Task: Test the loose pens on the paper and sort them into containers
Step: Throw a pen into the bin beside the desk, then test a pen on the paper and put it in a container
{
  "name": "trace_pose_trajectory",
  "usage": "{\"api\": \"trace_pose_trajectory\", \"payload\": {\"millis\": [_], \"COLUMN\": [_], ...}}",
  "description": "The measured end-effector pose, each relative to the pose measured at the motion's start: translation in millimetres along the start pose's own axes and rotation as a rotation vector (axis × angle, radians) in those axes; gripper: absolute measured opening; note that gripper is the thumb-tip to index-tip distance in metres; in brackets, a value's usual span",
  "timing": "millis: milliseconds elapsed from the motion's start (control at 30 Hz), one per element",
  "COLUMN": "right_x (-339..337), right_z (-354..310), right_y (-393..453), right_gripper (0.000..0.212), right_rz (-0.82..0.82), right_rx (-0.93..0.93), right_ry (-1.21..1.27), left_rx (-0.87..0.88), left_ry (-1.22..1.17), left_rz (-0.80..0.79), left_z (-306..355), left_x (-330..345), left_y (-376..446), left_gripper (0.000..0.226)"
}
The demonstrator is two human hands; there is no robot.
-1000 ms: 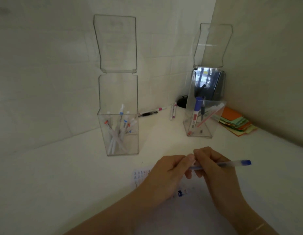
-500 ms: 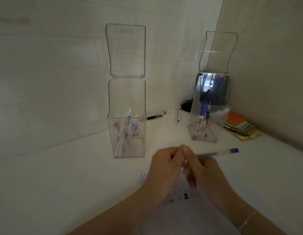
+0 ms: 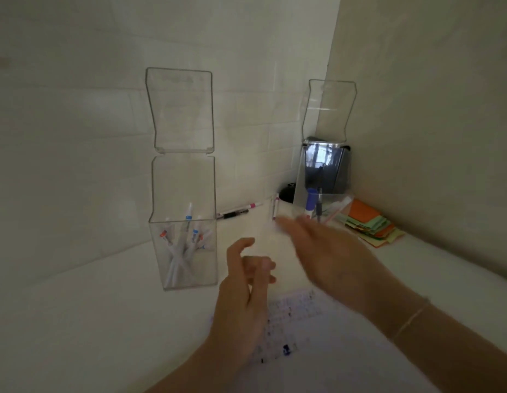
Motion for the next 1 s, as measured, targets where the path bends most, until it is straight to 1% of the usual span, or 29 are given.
{"api": "trace_pose_trajectory", "payload": {"millis": [33, 67, 100, 133, 167, 233, 333, 400, 533, 667, 700, 733, 767, 833, 867, 900, 933, 967, 1000], "right_x": [-22, -46, -63, -76, -81, -65, -16, 11, 45, 60, 60, 56, 46, 13, 0, -6, -1, 14, 41], "right_z": [23, 48, 73, 90, 100, 114, 132, 141, 155, 154, 153, 152, 152, 133, 113, 88, 64, 44, 30], "right_y": [21, 39, 53, 65, 76, 88, 89, 81, 62, 56, 57, 63, 73, 102, 113, 121, 127, 130, 132], "right_gripper": [0.061, 0.058, 0.060, 0.065, 0.065, 0.052, 0.029, 0.020, 0.015, 0.022, 0.024, 0.026, 0.025, 0.019, 0.015, 0.011, 0.008, 0.008, 0.013], "right_rz": [0.081, 0.210, 0.350, 0.458, 0.490, 0.412, 0.204, 0.093, -0.129, -0.360, -0.396, -0.386, -0.289, 0.089, 0.254, 0.347, 0.362, 0.313, 0.190], "right_rx": [0.153, 0.295, 0.401, 0.442, 0.436, 0.426, 0.435, 0.464, 0.615, 0.627, 0.629, 0.623, 0.586, 0.412, 0.291, 0.154, 0.018, -0.097, -0.165], "right_ry": [0.078, 0.171, 0.269, 0.297, 0.278, 0.195, 0.095, 0.065, 0.037, -0.014, -0.031, -0.069, -0.123, -0.202, -0.176, -0.115, -0.068, -0.058, -0.091], "left_rx": [0.016, 0.038, 0.057, 0.067, 0.076, 0.094, 0.086, 0.054, -0.013, -0.062, -0.069, -0.075, -0.081, -0.086, -0.090, -0.098, -0.113, -0.130, -0.145], "left_ry": [0.048, 0.114, 0.185, 0.245, 0.283, 0.306, 0.285, 0.266, 0.237, 0.199, 0.197, 0.196, 0.198, 0.204, 0.206, 0.200, 0.189, 0.180, 0.172], "left_rz": [-0.007, -0.020, -0.040, -0.060, -0.078, -0.101, -0.106, -0.119, -0.140, -0.150, -0.151, -0.152, -0.153, -0.155, -0.155, -0.155, -0.153, -0.150, -0.146], "left_z": [-4, -10, -16, -20, -23, -24, -23, -26, -32, -33, -33, -33, -34, -35, -36, -37, -39, -41, -43], "left_x": [1, 2, 4, 6, 8, 11, 10, 11, 13, 13, 12, 12, 12, 12, 12, 12, 12, 12, 12], "left_y": [1, 2, 2, 2, 1, 0, 1, 1, 2, 2, 2, 2, 2, 2, 2, 2, 3, 3, 4], "left_gripper": [0.041, 0.036, 0.029, 0.021, 0.016, 0.013, 0.011, 0.012, 0.016, 0.017, 0.018, 0.018, 0.018, 0.019, 0.019, 0.020, 0.020, 0.021, 0.022]}}
Point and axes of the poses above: each hand's wrist, its own y-axis towards the middle knuckle, its own x-axis out of the palm, z = x × y, the point moved 9 cm from there along y, towards the middle knuckle, and after that the axes turned 15 degrees about z, right-handed, at the moved point
